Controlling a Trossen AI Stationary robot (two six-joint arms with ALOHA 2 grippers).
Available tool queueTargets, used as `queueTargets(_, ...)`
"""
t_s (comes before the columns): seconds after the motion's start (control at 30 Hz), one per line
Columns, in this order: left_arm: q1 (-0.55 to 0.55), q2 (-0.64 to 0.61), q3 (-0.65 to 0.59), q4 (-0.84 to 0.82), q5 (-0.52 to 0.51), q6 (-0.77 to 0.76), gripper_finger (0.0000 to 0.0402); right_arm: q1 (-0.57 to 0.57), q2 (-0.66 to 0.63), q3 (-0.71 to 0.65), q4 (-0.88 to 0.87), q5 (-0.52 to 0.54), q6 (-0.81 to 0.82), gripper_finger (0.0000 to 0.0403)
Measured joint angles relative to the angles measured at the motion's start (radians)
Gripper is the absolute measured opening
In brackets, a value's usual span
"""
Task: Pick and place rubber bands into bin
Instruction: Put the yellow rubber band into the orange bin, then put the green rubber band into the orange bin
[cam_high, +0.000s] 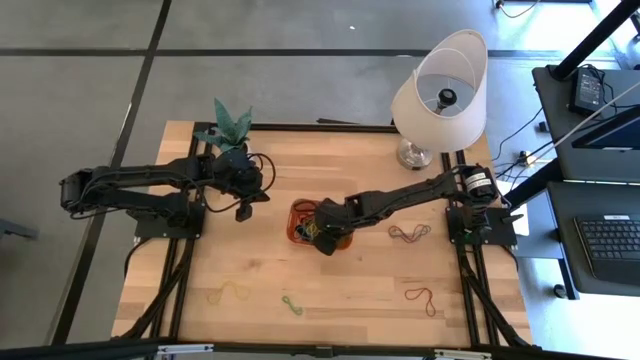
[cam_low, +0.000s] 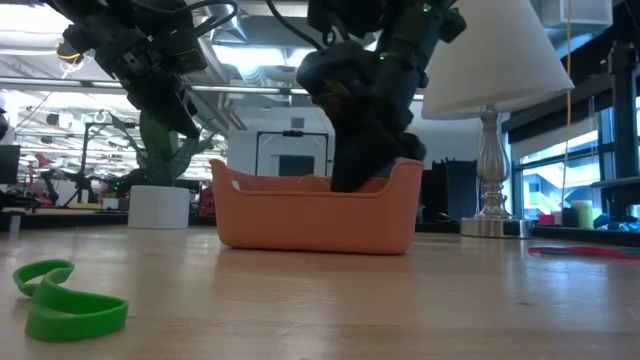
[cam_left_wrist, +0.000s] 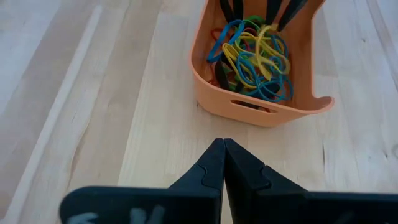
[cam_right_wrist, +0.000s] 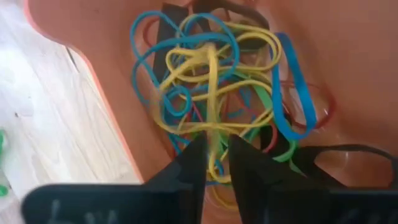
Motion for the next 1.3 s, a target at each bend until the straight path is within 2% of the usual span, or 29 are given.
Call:
queueTargets(0.13,0.000,0.000,0.000,0.000,0.000,0.000,0.0004,0.000,-0.003,0.001,-0.016,0.000,0.001,0.0099)
queueTargets(0.3,0.000,0.000,0.000,0.001,-0.006,0.000,0.0004,0.000,-0.023,0.062,-0.142,0.012,-0.001,0.0123)
queueTargets(0.47,0.000,0.000,0.000,0.021,-0.073,0.000,0.0004,0.003,-0.048,0.150,-0.329,0.083,-0.033,0.0115)
queueTargets(0.6,0.000,0.000,0.000,0.049,-0.084,-0.001,0.0004,0.029,-0.100,0.142,-0.374,0.126,-0.091,0.0087)
queueTargets(0.7,-0.003,0.000,0.000,0.070,-0.091,-0.014,0.0004,0.058,-0.175,0.066,-0.370,0.157,-0.070,0.0051)
queueTargets(0.8,-0.008,0.000,0.001,0.090,-0.121,-0.040,0.0004,0.091,-0.283,-0.065,-0.324,0.197,0.007,0.0011)
queueTargets(0.97,-0.022,0.000,0.001,0.105,-0.167,-0.035,0.0004,0.153,-0.509,-0.313,-0.204,0.252,0.171,0.0019)
queueTargets(1.07,-0.071,0.002,0.019,0.086,-0.184,-0.004,0.0004,0.187,-0.631,-0.430,-0.173,0.256,0.258,0.0023)
queueTargets(1.13,-0.131,0.018,0.056,0.076,-0.240,-0.003,0.0004,0.208,-0.698,-0.493,-0.169,0.258,0.304,0.0019)
queueTargets(1.3,-0.301,0.108,0.211,-0.049,-0.470,-0.003,0.0004,0.252,-0.833,-0.615,-0.167,0.255,0.340,0.0004)
